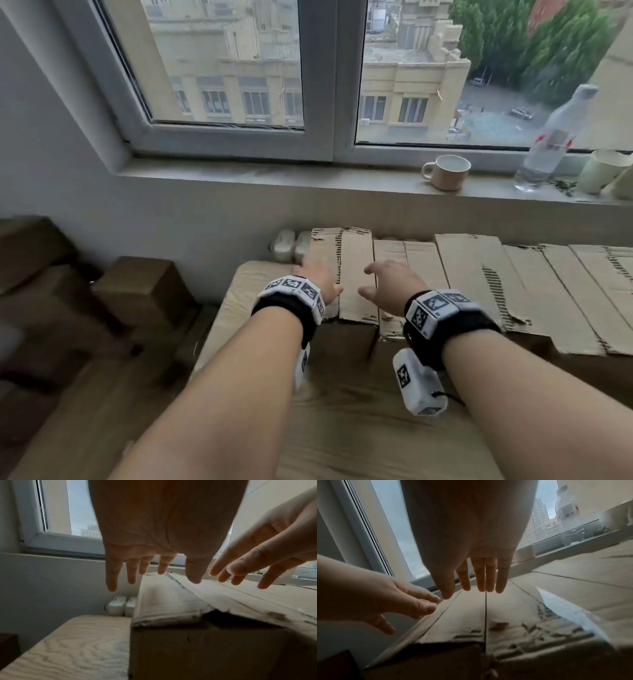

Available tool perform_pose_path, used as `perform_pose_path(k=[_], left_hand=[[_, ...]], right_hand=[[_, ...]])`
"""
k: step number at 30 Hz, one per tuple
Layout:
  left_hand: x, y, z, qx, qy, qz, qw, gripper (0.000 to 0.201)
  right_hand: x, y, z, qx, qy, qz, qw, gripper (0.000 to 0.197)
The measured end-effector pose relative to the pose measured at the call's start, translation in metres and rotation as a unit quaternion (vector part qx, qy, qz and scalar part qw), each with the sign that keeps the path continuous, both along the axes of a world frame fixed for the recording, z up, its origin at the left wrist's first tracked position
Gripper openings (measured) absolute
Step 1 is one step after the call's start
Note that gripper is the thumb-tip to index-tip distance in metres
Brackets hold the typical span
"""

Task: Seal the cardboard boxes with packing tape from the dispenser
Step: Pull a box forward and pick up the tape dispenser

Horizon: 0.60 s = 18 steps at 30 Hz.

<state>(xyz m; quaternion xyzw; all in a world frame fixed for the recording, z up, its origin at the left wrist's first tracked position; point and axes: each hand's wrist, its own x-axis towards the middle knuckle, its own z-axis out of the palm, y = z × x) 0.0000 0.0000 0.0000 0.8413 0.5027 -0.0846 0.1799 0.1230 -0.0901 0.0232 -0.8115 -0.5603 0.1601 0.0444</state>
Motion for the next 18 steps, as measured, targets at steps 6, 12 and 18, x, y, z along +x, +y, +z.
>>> perform_pose_path(k=[6,12,18], left_hand=[[-0.006,0.010,-0.031,-0.038,-0.040,0.014,0.998,0.077],[-0.013,0.010,-0.033,0.020,-0.022,0.013,0.999,0.086],[-0.034,0.009,-0.024,0.057,-0.010,0.013,0.998,0.034]], right_hand=[[-0.010,0.006,-0.016,-0.020,0.004,-0.023,1.000,0.057],[-0.020,0.004,-0.019,-0.020,0.011,-0.016,1.000,0.069],[-0.027,0.003,-0.010,-0.039,0.041,-0.031,0.998,0.084]])
